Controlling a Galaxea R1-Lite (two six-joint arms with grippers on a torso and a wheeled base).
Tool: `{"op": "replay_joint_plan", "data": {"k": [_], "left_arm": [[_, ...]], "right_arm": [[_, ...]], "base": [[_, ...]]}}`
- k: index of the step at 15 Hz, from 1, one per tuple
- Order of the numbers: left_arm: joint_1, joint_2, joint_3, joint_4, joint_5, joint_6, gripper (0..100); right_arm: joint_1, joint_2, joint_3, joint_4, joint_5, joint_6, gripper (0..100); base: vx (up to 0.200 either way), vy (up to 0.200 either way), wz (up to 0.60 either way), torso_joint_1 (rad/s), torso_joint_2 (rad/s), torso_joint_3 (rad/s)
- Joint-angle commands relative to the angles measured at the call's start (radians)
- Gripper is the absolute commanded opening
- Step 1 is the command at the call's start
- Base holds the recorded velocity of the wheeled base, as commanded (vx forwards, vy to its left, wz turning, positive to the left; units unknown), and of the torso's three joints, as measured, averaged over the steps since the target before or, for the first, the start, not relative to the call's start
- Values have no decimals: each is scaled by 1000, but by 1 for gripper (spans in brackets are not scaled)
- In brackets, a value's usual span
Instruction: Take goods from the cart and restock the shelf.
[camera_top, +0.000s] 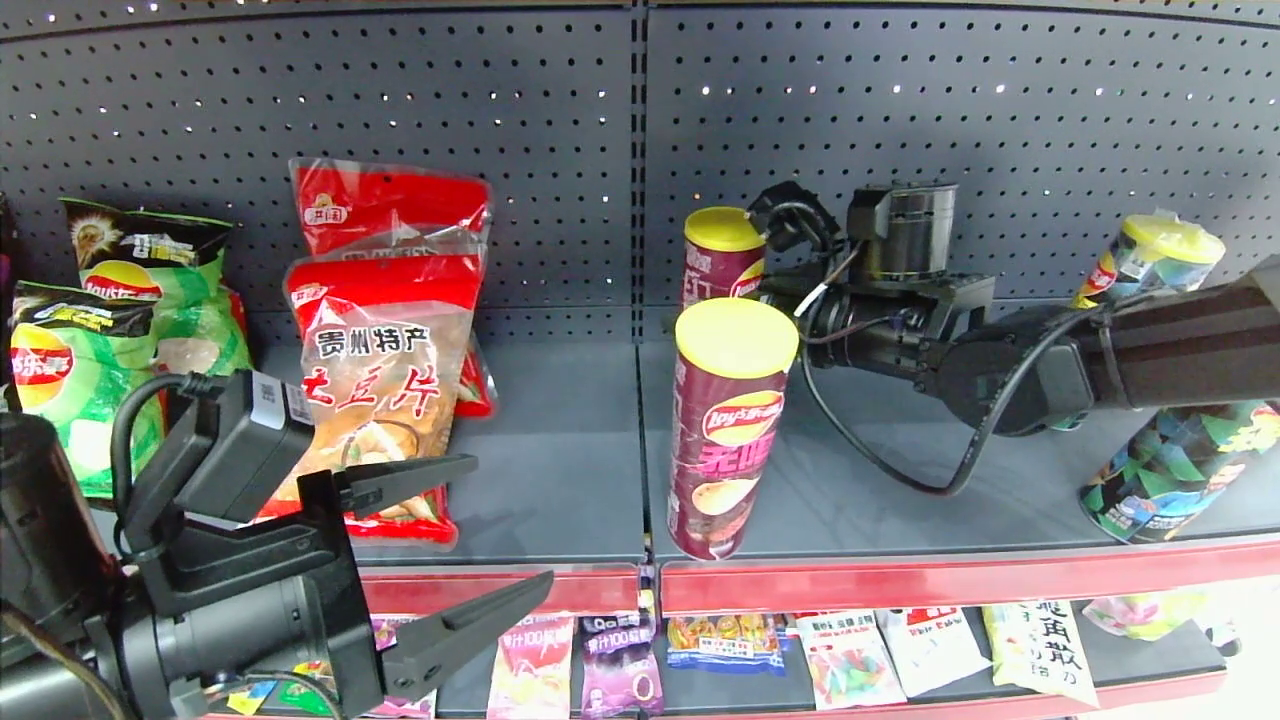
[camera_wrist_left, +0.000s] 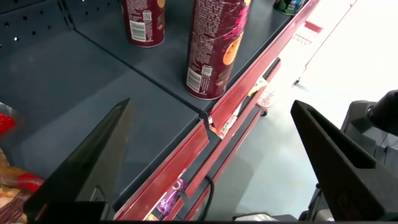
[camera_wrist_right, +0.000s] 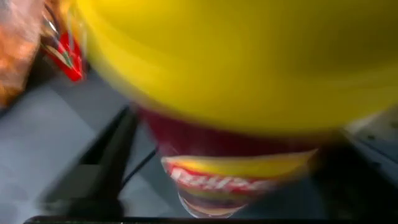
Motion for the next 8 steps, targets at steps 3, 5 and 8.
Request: {"op": "replay_joint_plan", "data": {"k": [3,5,8], "left_arm": [[0,13,0,-1,1,0,100],[0,23,-3,-1,7,2,100],[0,41,-13,-3,9,3,100]], "right_arm": [[12,-52,26,-1,-33,15,100],[12,-102,88,-1,-50,15,100],[8,-188,203,-1,-81,15,100]], "base": [[0,0,0,0,0,0],[0,0,0,0,0,0],[0,0,0,0,0,0]]}}
